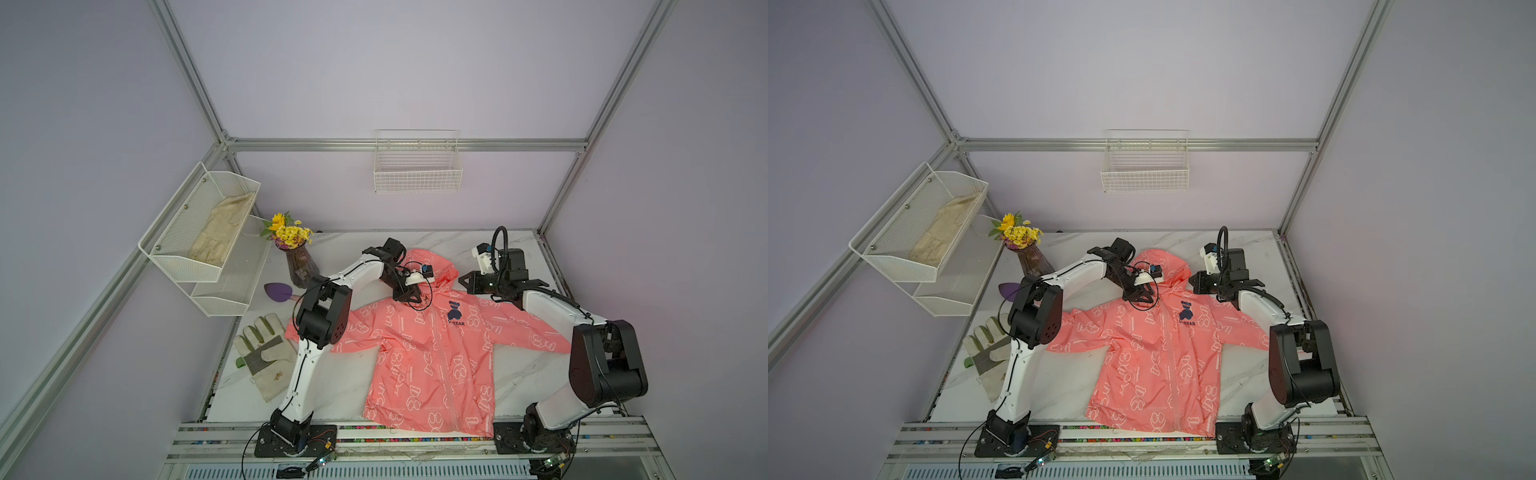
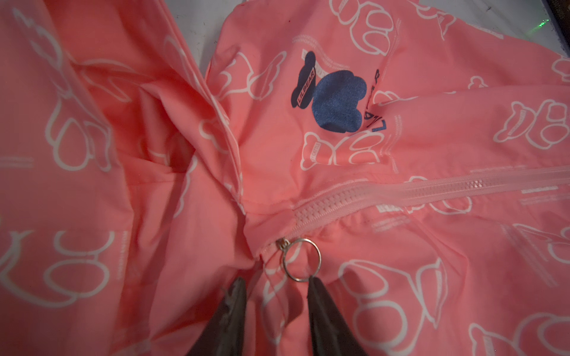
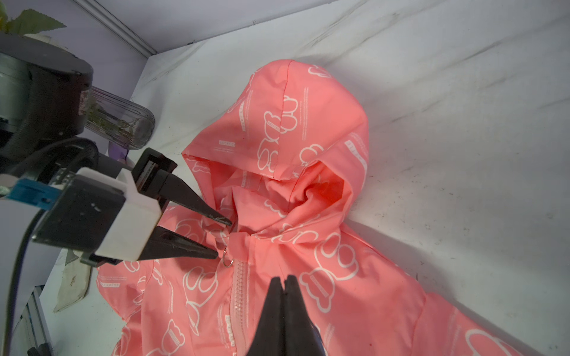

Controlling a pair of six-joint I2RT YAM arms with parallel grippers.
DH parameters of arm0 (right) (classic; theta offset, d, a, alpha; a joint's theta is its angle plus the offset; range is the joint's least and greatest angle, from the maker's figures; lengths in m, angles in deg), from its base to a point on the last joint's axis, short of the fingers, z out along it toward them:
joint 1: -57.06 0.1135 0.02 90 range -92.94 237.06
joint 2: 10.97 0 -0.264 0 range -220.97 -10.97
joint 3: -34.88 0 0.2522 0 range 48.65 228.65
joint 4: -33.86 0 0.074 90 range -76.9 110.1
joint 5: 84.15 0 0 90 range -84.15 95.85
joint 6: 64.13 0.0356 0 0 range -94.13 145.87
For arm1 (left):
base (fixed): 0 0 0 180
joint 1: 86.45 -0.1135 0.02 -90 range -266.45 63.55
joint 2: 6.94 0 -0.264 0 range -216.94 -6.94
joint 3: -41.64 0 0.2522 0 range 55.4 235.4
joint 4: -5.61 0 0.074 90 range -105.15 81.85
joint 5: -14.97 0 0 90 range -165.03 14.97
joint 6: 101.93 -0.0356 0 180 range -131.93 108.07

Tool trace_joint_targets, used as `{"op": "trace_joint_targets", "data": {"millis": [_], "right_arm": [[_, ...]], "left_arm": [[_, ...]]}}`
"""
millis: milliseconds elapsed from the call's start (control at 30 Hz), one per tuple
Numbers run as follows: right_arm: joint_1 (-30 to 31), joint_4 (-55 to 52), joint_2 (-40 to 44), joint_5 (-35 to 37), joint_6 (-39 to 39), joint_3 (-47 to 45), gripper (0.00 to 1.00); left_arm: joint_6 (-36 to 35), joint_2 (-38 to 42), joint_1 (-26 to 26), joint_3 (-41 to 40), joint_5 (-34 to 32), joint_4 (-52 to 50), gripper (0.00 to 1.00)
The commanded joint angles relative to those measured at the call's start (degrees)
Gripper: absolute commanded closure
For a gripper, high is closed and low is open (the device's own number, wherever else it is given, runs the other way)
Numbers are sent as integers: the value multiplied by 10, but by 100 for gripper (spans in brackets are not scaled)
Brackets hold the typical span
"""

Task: Unzip the jacket
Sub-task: Flatten out the jacket at the center of the board.

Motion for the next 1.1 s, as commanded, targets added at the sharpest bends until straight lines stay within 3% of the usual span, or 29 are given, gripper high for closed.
{"op": "trace_joint_targets", "data": {"millis": [0,400,800,933,1000,1067], "right_arm": [[3,-3,-2,7,-6,12,95],[3,-9,-2,11,-5,17,95],[5,-9,7,16,4,14,93],[12,-6,11,2,3,12,93],[21,-11,11,-12,-5,14,90],[35,-19,8,-33,-9,18,81]], "left_arm": [[-6,0,6,30,27,-10,68],[-22,-6,10,38,10,-41,71],[-16,6,11,49,10,-48,99],[-10,13,10,62,14,-48,100],[-6,14,10,71,17,-48,100],[2,13,8,83,19,-49,100]]}}
